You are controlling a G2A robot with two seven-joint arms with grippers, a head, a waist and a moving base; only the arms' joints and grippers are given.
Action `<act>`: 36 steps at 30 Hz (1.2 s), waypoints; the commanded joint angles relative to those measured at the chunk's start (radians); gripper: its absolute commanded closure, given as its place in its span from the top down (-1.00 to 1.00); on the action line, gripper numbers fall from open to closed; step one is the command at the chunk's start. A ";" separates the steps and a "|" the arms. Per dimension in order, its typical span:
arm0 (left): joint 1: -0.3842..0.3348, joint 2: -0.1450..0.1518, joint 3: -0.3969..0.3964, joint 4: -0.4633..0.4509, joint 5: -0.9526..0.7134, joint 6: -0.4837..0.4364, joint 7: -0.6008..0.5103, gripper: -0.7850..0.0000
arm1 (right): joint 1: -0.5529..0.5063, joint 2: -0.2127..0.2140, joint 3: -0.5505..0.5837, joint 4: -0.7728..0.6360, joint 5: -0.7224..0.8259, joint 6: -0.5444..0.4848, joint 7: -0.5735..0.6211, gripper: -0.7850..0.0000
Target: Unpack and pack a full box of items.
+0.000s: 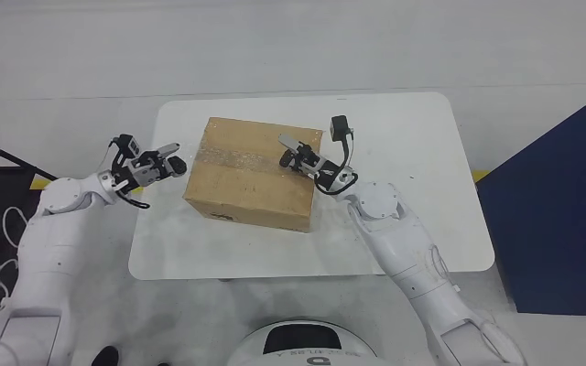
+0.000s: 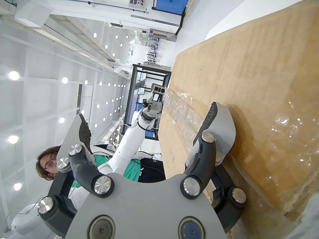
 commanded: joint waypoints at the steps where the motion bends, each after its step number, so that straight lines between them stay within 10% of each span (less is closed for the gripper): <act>1: -0.005 -0.005 0.008 -0.001 -0.009 -0.015 -0.014 0.30 | 0.000 0.000 0.000 0.000 0.000 0.000 0.000 1.00; 20: -0.013 -0.017 0.025 -0.024 0.060 -0.127 0.055 -1.00 | 0.000 0.000 0.000 0.000 0.000 0.000 0.000 1.00; 36: 0.046 -0.006 -0.024 -0.084 0.070 -0.160 0.109 -1.00 | 0.000 0.000 0.000 0.000 0.000 0.000 0.000 1.00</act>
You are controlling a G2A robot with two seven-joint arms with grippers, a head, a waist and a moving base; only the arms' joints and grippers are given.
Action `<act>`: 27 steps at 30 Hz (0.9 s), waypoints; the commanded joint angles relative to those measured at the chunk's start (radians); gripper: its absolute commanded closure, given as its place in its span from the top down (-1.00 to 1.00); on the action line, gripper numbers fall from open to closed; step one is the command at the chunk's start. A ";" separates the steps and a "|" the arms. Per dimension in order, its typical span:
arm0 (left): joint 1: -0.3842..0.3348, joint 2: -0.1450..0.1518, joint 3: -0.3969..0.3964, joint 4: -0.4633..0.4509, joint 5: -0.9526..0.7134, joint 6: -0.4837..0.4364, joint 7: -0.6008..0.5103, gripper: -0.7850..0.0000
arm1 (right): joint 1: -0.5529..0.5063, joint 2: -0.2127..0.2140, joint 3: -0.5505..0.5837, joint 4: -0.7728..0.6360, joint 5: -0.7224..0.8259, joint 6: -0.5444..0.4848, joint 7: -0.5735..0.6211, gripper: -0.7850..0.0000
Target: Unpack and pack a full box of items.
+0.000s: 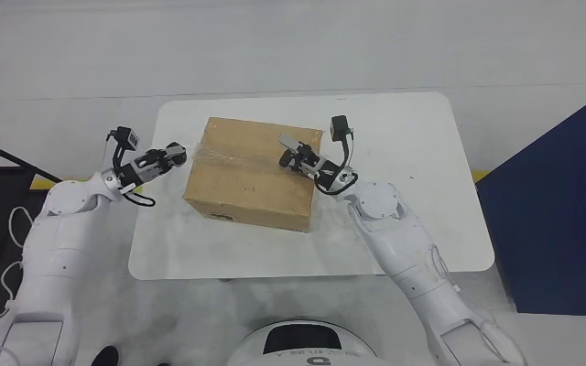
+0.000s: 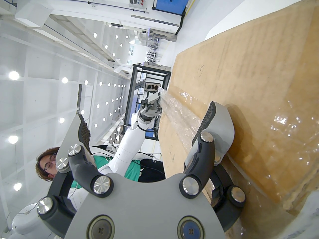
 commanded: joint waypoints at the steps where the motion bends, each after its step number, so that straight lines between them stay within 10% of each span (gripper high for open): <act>1: 0.003 0.000 -0.001 -0.005 0.003 0.004 0.004 -1.00 | 0.000 0.000 0.000 0.000 0.000 0.000 0.000 1.00; 13: 0.015 -0.004 -0.002 0.007 0.006 0.006 0.019 -1.00 | -0.125 0.015 0.066 -0.107 -0.046 -0.200 -0.133 1.00; 27: 0.004 -0.012 0.011 0.033 0.012 0.014 0.015 -1.00 | -0.186 0.034 0.112 -0.176 0.000 -0.098 -0.055 1.00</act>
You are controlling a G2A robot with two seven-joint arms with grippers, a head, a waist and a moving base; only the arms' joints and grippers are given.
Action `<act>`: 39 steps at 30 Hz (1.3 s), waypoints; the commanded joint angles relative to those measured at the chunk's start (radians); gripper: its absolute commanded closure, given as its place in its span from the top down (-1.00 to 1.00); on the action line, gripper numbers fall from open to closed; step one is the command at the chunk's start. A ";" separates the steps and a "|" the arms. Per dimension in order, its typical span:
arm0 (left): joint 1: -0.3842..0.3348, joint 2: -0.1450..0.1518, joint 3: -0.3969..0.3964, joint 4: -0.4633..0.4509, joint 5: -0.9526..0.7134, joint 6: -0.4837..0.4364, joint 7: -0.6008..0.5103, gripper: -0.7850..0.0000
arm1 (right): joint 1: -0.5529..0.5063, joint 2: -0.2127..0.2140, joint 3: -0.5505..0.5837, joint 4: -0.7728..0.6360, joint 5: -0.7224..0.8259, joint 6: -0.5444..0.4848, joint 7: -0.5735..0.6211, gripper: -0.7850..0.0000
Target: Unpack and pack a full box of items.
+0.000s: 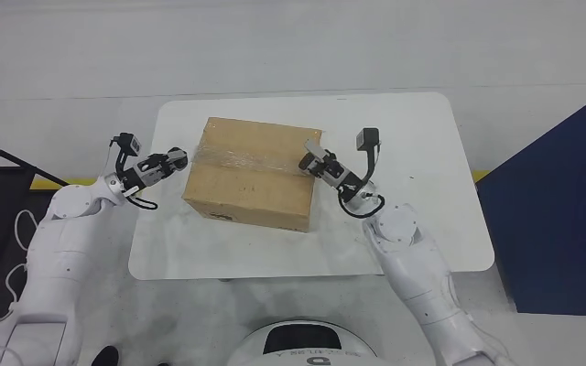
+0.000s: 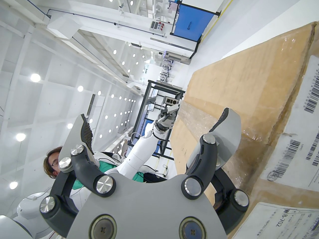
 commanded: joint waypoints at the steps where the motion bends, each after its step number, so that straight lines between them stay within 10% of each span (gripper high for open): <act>1: -0.003 -0.001 0.003 0.004 0.003 0.004 0.000 -1.00 | -0.002 0.003 0.004 -0.006 0.008 0.036 0.020 1.00; 39: -0.037 -0.014 0.031 0.048 0.019 0.017 -0.021 -1.00 | 0.163 -0.020 -0.103 0.055 0.137 0.336 0.052 1.00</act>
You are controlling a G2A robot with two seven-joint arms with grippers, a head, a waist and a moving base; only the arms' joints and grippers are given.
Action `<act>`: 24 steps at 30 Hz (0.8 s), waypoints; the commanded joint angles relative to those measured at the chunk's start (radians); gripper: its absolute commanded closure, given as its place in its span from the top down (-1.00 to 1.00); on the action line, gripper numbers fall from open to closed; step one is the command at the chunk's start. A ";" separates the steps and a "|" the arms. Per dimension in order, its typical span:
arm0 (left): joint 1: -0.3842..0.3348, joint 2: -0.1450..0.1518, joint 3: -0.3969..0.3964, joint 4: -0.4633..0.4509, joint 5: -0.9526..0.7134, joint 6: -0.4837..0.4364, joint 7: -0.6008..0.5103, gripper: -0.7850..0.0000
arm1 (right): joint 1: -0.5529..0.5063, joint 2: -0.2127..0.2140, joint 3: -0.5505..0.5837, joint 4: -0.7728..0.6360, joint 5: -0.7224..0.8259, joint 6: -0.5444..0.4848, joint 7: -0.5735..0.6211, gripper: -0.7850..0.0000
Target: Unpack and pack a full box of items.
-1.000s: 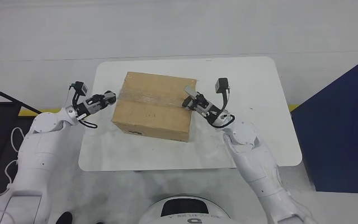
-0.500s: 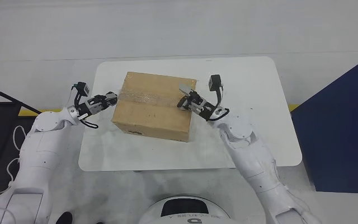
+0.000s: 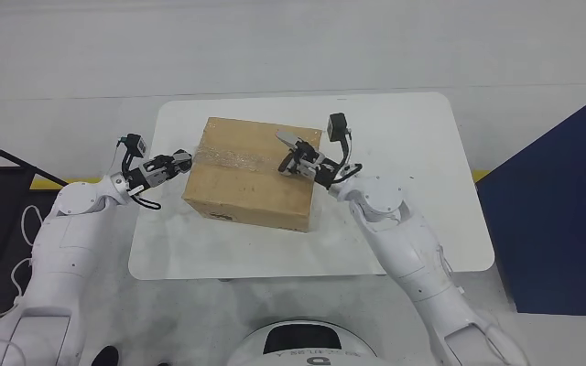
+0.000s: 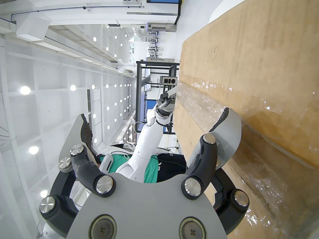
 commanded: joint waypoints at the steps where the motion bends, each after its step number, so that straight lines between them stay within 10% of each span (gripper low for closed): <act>1: 0.000 0.000 0.000 0.000 0.000 0.000 0.000 -1.00 | 0.004 -0.003 -0.010 -0.001 0.006 0.039 -0.034 1.00; 24: 0.000 0.000 0.000 0.000 0.000 0.000 0.000 -1.00 | 0.385 -0.134 -0.330 0.298 0.090 0.283 -0.074 1.00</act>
